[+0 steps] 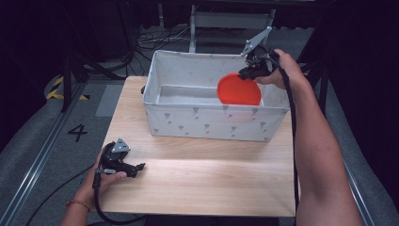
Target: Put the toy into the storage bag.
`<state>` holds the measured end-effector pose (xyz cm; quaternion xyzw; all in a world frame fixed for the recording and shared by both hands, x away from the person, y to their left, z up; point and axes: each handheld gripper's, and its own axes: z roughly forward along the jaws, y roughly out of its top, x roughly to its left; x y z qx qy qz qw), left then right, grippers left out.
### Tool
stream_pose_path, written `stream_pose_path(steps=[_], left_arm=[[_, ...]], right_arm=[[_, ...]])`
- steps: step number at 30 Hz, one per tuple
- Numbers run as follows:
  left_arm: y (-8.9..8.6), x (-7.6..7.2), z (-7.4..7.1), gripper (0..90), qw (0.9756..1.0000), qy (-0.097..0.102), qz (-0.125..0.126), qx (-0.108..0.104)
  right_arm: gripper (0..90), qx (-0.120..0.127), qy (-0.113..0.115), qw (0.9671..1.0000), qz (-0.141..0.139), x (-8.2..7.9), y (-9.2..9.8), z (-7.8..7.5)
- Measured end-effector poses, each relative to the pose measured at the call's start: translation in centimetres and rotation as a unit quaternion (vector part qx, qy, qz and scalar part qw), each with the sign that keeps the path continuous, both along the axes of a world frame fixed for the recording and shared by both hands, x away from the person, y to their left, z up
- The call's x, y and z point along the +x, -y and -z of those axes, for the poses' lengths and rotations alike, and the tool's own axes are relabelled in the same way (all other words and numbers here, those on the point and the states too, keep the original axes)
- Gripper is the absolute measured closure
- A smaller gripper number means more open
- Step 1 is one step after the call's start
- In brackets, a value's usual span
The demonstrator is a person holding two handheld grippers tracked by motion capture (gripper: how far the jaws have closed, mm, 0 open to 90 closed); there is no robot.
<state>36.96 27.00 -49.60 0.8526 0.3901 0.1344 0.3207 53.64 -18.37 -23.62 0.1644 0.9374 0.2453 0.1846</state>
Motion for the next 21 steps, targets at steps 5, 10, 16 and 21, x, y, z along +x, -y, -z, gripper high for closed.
stream_pose_path(steps=[5, 10, 16, 21], left_arm=[[0.0, 0.0, 0.0, 0.4, 1.0, 0.0, 0.0, 0.0], [0.0, 0.0, 0.0, 0.4, 1.0, 0.0, 0.0, 0.0], [0.0, -0.1, 0.0, 0.4, 1.0, 0.001, -0.001, 0.001], [0.0, -0.1, 0.0, 0.4, 1.0, 0.001, -0.002, 0.0]], right_arm=[[82.2, -0.017, -0.015, 0.9997, -0.009, 0.1, -0.6, 2.1], [82.2, -0.037, -0.026, 0.9987, -0.025, -0.2, -1.2, 3.6], [82.2, -0.061, -0.045, 0.9965, -0.038, -0.2, -1.8, 5.4], [82.2, -0.08, -0.058, 0.994, -0.047, -0.3, -1.9, 6.3]])
